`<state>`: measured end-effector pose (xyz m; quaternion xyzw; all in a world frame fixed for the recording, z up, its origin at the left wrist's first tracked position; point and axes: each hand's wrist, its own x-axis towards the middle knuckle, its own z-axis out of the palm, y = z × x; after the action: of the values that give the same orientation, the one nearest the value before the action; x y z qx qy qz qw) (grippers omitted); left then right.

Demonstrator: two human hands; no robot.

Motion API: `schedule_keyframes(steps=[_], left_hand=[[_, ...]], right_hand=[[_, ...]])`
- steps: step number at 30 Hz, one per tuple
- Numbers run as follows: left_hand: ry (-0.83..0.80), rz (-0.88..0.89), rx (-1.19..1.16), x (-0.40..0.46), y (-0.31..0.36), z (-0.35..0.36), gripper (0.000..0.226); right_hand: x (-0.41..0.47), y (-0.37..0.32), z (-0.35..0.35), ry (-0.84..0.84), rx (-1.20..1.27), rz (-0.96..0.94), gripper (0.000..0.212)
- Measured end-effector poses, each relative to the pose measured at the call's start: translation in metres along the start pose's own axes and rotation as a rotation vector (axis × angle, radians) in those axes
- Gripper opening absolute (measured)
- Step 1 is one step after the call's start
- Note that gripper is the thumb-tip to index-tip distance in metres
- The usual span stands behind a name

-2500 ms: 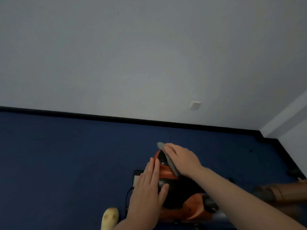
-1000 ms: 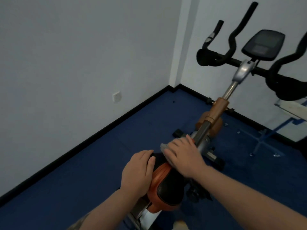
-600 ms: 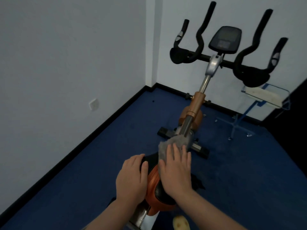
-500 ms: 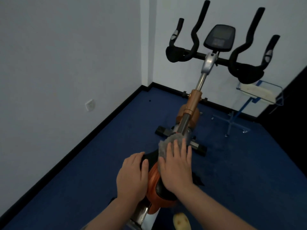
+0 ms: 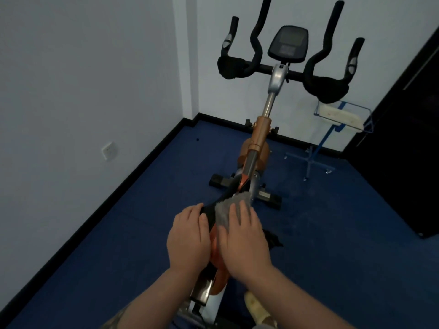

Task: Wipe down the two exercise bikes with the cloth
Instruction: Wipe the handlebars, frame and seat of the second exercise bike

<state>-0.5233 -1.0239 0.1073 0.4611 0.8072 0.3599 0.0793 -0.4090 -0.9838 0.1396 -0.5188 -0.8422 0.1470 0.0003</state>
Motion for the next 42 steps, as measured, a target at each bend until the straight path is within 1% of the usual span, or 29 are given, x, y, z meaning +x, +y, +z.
schedule_keyframes(steps=[2,4,6,8,9,10,12,13,15,16,17,19,21,22,23,24,27,29,31,34,36,39,42], left_hand=[[0.004,0.007,-0.002,-0.001,-0.002,0.0,0.049],[0.001,0.004,-0.002,-0.002,-0.004,0.001,0.041],[0.001,0.002,-0.001,-0.002,-0.005,0.001,0.04],[0.004,-0.001,-0.003,0.0,-0.003,0.002,0.041],[0.002,-0.001,-0.007,0.001,-0.003,0.002,0.039],[0.0,0.001,-0.01,0.001,-0.002,0.001,0.037],[0.003,0.01,-0.006,0.001,-0.001,0.001,0.042],[0.007,0.015,-0.003,0.001,0.0,0.0,0.046],[0.008,0.018,0.002,0.0,0.0,0.001,0.05],[0.006,0.018,0.002,0.0,-0.001,0.001,0.05],[0.005,0.017,0.001,-0.001,-0.001,0.002,0.051],[0.01,0.011,-0.004,-0.001,-0.002,0.002,0.05],[0.019,0.009,-0.006,0.0,-0.002,0.003,0.049],[0.019,0.009,-0.005,0.001,-0.001,0.003,0.048],[0.016,0.013,-0.003,0.001,-0.001,0.004,0.048],[0.014,0.018,-0.001,0.001,-0.001,0.004,0.048],[0.018,0.019,0.0,0.002,-0.003,0.005,0.049],[0.014,0.01,0.005,0.0,-0.003,0.005,0.049],[0.015,0.014,0.003,-0.001,-0.002,0.004,0.049],[0.012,0.014,0.003,-0.001,-0.001,0.003,0.049],[0.008,0.004,0.011,0.0,0.0,0.003,0.047],[-0.026,-0.003,0.042,0.0,0.002,0.001,0.037],[-0.102,-0.006,0.14,0.004,0.005,-0.005,0.034]], right_hand=[[0.013,-0.002,-0.008,0.004,0.091,0.071,0.063],[0.007,-0.002,-0.004,0.042,0.153,0.096,0.064],[-0.018,0.0,0.01,0.085,0.129,0.063,0.065],[-0.043,0.004,0.021,0.08,0.031,-0.017,0.071],[-0.047,0.007,0.025,0.072,0.032,-0.032,0.073],[-0.044,0.01,0.024,0.083,0.087,-0.013,0.073],[-0.022,0.01,0.018,0.153,0.325,0.121,0.065],[-0.006,0.011,0.011,0.137,0.423,0.204,0.06],[0.019,0.012,0.0,0.045,0.565,0.339,0.05],[0.023,0.013,0.0,0.048,0.61,0.379,0.047],[0.018,0.012,0.003,0.093,0.653,0.401,0.045],[-0.009,0.0,0.021,0.265,0.726,0.412,0.046],[-0.037,-0.014,0.036,0.43,0.741,0.396,0.05],[-0.041,-0.016,0.039,0.467,0.717,0.385,0.051],[-0.036,-0.012,0.037,0.463,0.702,0.382,0.05],[-0.024,-0.006,0.032,0.419,0.688,0.386,0.047],[0.015,0.01,0.008,0.18,0.67,0.392,0.039],[0.024,0.012,0.0,0.088,0.628,0.394,0.041],[0.011,0.006,0.004,0.103,0.525,0.351,0.05],[-0.024,-0.008,0.019,0.139,0.226,0.201,0.068],[-0.023,-0.01,0.02,0.123,0.155,0.191,0.071],[0.017,-0.006,0.008,0.104,0.243,0.269,0.069],[0.056,0.004,-0.007,-0.007,0.418,0.396,0.066]])
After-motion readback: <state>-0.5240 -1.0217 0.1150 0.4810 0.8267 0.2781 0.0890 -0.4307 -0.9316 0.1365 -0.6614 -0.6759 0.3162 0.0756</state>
